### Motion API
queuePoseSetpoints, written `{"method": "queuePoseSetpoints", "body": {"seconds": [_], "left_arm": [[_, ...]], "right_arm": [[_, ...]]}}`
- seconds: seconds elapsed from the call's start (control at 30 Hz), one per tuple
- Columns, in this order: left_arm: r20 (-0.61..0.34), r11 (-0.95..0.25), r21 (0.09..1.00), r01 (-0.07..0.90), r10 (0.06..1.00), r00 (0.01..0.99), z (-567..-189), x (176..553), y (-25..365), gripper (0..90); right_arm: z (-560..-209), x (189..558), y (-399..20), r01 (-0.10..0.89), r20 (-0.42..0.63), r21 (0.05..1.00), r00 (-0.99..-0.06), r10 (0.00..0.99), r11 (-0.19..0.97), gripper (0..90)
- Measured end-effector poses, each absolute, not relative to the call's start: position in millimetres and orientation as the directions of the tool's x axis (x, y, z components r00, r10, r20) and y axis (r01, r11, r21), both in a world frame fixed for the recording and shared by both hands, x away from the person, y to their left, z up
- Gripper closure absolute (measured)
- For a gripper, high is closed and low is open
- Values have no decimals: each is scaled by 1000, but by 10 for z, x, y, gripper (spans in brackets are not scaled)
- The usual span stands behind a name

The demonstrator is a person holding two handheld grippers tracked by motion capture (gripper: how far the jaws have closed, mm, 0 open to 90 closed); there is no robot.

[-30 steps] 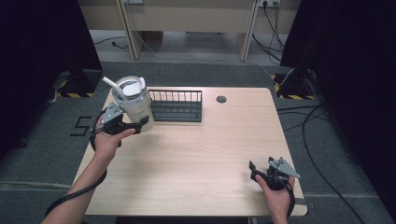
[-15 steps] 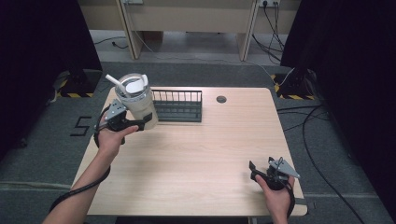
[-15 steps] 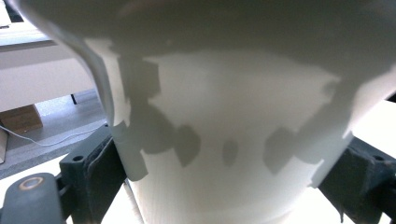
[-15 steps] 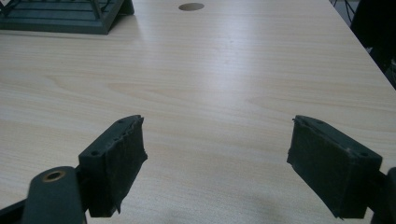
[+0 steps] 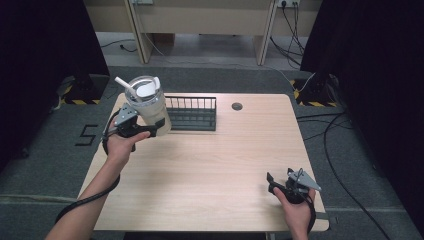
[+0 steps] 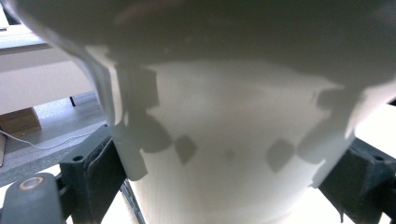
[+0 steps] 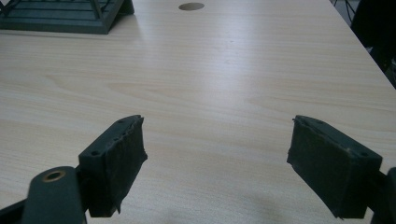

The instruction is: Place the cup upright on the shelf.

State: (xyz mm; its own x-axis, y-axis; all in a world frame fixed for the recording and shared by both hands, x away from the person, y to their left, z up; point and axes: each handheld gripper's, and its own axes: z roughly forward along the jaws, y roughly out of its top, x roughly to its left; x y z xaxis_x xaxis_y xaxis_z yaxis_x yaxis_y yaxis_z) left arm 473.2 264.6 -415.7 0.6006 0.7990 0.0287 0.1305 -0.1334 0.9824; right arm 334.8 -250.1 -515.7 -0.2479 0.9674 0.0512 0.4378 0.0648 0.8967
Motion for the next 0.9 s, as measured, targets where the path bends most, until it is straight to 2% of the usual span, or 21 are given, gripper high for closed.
{"method": "queuePoseSetpoints", "body": {"seconds": [0.9], "left_arm": [[42, -162, 975, 154, 811, 584, -4100, 4883, 2627, 108]], "right_arm": [[-5158, 3350, -2499, 440, 54, 896, -249, 967, 64, 185]]}}
